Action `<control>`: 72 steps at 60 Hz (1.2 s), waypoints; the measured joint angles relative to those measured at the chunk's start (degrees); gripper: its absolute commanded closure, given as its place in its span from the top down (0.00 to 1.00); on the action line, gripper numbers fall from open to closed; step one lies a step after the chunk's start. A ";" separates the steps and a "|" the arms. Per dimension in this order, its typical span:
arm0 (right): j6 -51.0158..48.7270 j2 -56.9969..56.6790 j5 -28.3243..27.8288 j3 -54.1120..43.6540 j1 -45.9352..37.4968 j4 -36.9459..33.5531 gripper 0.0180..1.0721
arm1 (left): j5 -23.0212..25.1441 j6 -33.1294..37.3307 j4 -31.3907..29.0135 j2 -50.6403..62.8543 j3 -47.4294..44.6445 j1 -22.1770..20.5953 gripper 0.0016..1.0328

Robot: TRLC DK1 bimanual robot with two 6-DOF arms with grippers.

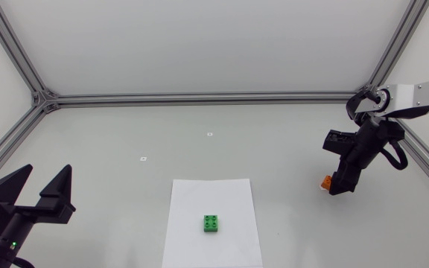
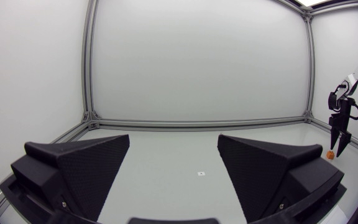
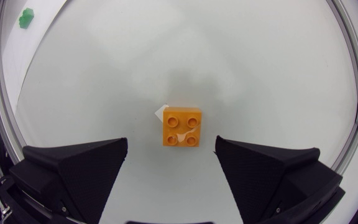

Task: Pick up the orange 2x2 brick with the right arm and stack it on top of the green 2x2 brick in the center

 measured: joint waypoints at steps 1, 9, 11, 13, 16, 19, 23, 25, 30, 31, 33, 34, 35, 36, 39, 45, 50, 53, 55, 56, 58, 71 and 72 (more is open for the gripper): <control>0.02 0.28 0.00 0.17 0.04 0.07 0.95 | -0.02 0.02 0.00 0.00 0.00 0.00 0.96; 0.00 1.73 -0.02 1.38 0.04 1.03 0.95 | -0.02 0.00 0.00 0.00 0.00 0.00 0.96; 0.00 2.01 -0.02 1.55 0.04 1.18 0.94 | 0.00 0.02 0.00 0.00 0.00 0.00 0.96; 0.00 2.21 -0.02 1.70 0.04 1.18 0.92 | -0.02 0.02 0.00 0.00 0.00 0.02 0.96; 0.00 2.62 -0.02 1.86 0.09 1.22 0.90 | -0.02 0.02 0.02 0.00 0.00 0.02 0.96; 0.00 2.91 -0.02 1.86 0.11 1.31 0.88 | 0.00 0.00 0.02 0.00 0.00 0.02 0.96; 0.00 3.30 -0.02 1.86 0.22 1.31 0.86 | 0.00 0.02 0.00 0.00 0.00 0.00 0.96; 0.00 3.50 0.00 1.86 0.37 1.33 0.85 | -0.02 0.00 0.00 0.00 0.00 0.02 0.96; 0.00 3.72 -0.02 1.86 0.59 1.36 0.78 | -0.02 0.00 0.00 0.00 0.00 0.02 0.96; 0.00 3.72 -0.02 1.86 0.66 1.38 0.78 | 0.00 0.02 0.00 0.00 0.00 0.00 0.96; 0.00 3.74 0.00 1.86 0.79 1.38 0.78 | 0.00 0.02 0.02 0.00 0.00 0.02 0.96; 0.00 3.76 -0.02 1.86 0.81 1.38 0.78 | 0.00 0.02 0.00 0.00 0.00 0.00 0.96; 0.00 3.76 0.00 1.86 0.85 1.44 0.78 | -0.02 0.00 0.00 0.00 0.00 0.00 0.96; 0.00 3.82 0.02 1.86 0.85 1.55 0.77 | 0.00 0.02 0.00 0.00 0.00 0.02 0.96; 0.00 3.93 0.00 1.86 0.85 1.92 0.70 | -0.02 0.00 0.00 0.00 0.00 0.00 0.96; 0.00 4.13 0.02 1.86 0.85 2.45 0.67 | -0.02 0.02 0.00 0.00 0.00 0.00 0.96; 0.00 4.28 0.15 1.86 0.85 2.64 0.65 | 0.00 0.00 0.00 0.00 0.00 0.00 0.96; -0.02 4.37 0.24 1.86 0.85 2.64 0.61 | 0.00 0.02 0.00 0.00 0.00 0.00 0.96; -0.02 4.42 0.28 1.86 0.85 2.64 0.60 | -0.02 0.02 0.00 0.00 0.00 0.02 0.96; -0.02 4.42 0.28 1.86 0.85 2.64 0.59 | -0.02 0.00 0.02 0.00 0.00 0.02 0.96; -0.02 4.42 0.31 1.86 0.85 2.64 0.59 | -0.02 0.00 0.02 0.00 0.00 0.02 0.96; -0.35 4.42 0.70 1.86 0.83 2.64 0.59 | -0.02 0.00 0.00 0.00 0.00 0.00 0.96; -0.44 4.42 0.70 1.86 0.83 2.64 0.59 | -0.02 0.00 0.00 0.00 0.00 0.00 0.96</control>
